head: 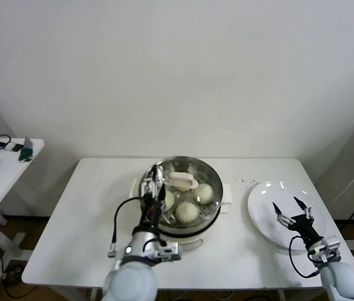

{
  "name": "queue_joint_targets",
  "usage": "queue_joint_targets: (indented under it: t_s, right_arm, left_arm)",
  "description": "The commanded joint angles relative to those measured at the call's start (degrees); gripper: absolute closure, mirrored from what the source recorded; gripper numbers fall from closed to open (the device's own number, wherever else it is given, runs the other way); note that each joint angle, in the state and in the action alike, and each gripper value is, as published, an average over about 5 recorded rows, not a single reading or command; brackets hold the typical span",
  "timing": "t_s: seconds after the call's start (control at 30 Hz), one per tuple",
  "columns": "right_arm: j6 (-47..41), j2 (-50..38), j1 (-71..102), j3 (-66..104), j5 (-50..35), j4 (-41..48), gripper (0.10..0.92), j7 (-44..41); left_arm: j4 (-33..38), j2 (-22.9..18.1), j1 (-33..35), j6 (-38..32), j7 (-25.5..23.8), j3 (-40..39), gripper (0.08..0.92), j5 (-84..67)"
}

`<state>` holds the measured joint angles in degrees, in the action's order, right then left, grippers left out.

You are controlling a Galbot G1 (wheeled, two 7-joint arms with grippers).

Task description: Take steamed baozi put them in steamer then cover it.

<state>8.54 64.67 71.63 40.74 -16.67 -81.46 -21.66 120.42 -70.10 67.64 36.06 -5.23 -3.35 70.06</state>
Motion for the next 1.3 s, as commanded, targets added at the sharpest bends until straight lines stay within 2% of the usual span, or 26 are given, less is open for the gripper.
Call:
queue_joint_targets:
  t_s: [0.03,0.17,0.37,0.53,0.7,0.93,1.3]
  right_arm:
    - [0.1,-0.1,0.0,0.0,0.1,0.0,0.203,-0.4]
    - [0.2,0.1,0.2,-0.1,0.1,-0.4,0.203,-0.6]
    - [0.8,0.5,0.8,-0.1,0.0,-0.6,0.203,-0.9]
    - [1.4,1.2,1.6,-0.1,-0.3,-1.4,0.203,-1.1]
    - [1.9,1.8,2.7,0.0,-1.2,-2.9,0.203,-1.2]
    - [2.7,3.1,4.5,0.6,-2.2,-4.6,0.203,-1.3]
    - [3.3,4.2,5.6,1.7,-2.4,-5.3,0.203,-1.6]
  left_arm:
    - [7.0,1.3,11.8,-13.9,14.0,16.0,0.177,-21.3]
    - [6.8,-1.5,18.2,-23.0,19.5,25.1,0.177,-32.9]
    - [2.1,-5.3,26.3,-36.6,23.0,36.7,0.177,-50.2]
    - [-3.3,-8.5,30.5,-42.2,22.3,42.3,0.177,-65.4]
    - [-8.2,-10.3,31.8,-47.9,19.6,44.6,0.177,-68.5]
    - [-10.4,-10.8,31.2,-50.0,17.5,43.5,0.177,-70.3]
    - [-9.8,-10.6,30.6,-50.2,16.4,42.7,0.177,-71.0]
